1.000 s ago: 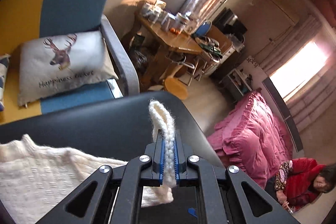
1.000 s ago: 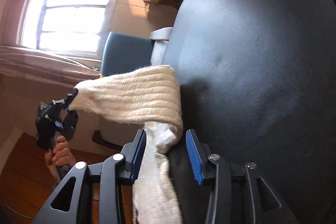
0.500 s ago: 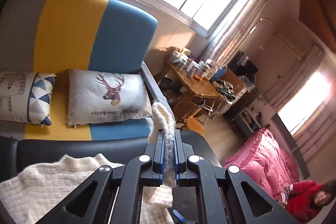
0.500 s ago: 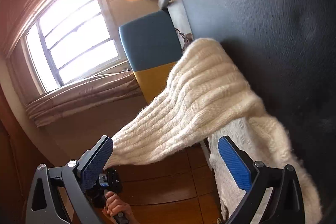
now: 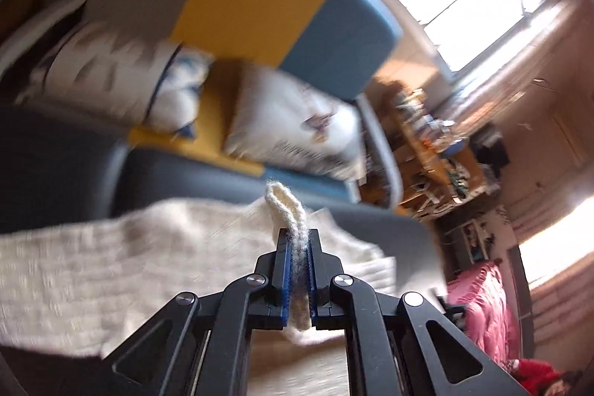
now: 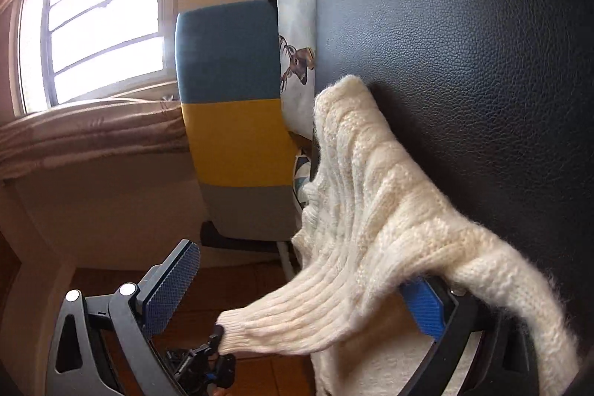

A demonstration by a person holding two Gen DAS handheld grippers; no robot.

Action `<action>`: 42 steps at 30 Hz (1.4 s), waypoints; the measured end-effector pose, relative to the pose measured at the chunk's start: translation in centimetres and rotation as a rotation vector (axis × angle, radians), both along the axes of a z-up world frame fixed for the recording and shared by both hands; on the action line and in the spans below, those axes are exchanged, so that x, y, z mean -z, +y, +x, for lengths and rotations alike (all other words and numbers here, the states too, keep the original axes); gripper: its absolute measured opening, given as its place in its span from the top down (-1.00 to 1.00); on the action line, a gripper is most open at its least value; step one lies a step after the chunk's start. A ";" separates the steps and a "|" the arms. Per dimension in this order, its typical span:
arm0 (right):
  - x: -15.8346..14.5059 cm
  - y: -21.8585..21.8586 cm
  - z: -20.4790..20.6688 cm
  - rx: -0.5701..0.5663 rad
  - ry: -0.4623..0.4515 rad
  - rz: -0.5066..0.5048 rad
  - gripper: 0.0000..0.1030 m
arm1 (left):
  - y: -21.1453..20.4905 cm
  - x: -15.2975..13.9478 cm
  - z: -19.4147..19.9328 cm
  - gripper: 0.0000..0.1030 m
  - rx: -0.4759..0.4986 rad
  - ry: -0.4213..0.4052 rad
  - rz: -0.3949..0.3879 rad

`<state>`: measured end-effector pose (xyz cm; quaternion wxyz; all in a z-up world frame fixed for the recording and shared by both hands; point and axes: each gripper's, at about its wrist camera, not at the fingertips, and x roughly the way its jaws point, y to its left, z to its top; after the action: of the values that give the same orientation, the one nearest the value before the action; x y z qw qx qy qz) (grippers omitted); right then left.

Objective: Fold clothes
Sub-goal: 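Carry the sleeve across the sweater body with the left gripper, then lay the sleeve on the sweater body and open the left gripper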

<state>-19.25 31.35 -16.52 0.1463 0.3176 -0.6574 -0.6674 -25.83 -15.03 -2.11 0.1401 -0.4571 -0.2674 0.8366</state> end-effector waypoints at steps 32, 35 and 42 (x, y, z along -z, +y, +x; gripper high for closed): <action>-8.1 1.0 -1.4 -0.229 0.115 0.628 -0.97 | -6.1 7.4 4.9 0.73 -0.123 -0.167 -0.085; -8.2 0.4 -5.3 -0.259 0.111 0.539 -0.97 | -5.0 5.3 5.4 0.65 -0.105 -0.086 -0.061; -3.8 -0.5 -11.8 -0.341 -0.042 0.521 -0.97 | 3.9 7.9 3.9 0.47 0.090 -0.125 -0.186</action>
<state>-31.04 30.81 -12.73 0.1562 0.4638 -0.4043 -0.7727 -21.97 -11.09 -9.99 0.1176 -0.5310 -0.1762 0.8205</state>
